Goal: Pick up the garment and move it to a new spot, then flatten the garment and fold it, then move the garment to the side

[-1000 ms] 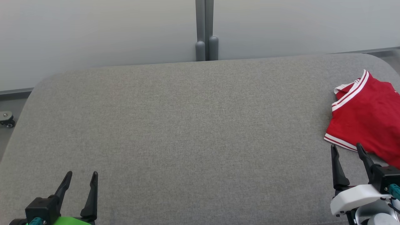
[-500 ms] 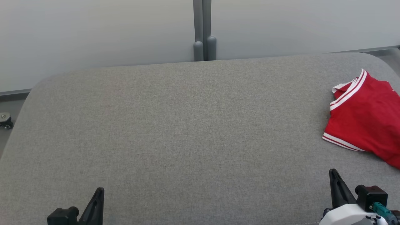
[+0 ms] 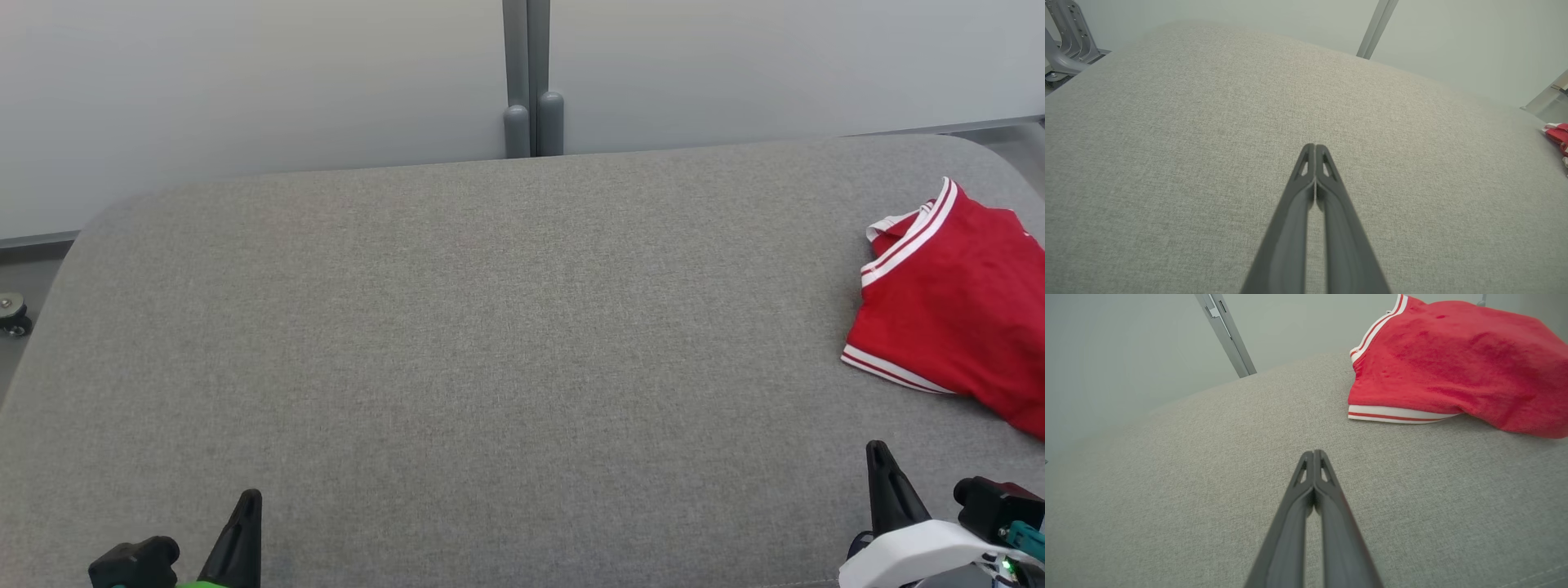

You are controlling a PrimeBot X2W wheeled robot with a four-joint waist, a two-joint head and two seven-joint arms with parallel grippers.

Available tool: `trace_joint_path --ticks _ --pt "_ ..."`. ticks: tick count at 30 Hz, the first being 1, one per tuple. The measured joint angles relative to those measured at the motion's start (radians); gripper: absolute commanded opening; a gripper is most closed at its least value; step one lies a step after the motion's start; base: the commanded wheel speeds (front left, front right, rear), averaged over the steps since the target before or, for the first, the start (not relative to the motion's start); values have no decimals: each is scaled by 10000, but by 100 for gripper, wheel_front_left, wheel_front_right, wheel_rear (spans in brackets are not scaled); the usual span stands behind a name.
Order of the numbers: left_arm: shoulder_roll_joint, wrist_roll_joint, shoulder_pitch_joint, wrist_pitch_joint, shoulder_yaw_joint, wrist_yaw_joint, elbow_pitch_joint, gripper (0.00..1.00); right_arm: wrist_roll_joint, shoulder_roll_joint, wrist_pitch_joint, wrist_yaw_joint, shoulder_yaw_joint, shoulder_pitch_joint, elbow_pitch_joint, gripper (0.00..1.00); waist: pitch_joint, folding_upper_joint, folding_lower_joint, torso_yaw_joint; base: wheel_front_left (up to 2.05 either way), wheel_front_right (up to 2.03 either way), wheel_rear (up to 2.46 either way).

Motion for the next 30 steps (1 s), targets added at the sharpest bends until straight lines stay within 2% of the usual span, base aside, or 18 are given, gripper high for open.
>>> trace_joint_path --ticks 30 --pt "-573 -3547 -587 970 1024 -552 345 0 4307 257 1066 727 -807 -788 209 0 85 0 1 -50 0 0 0"
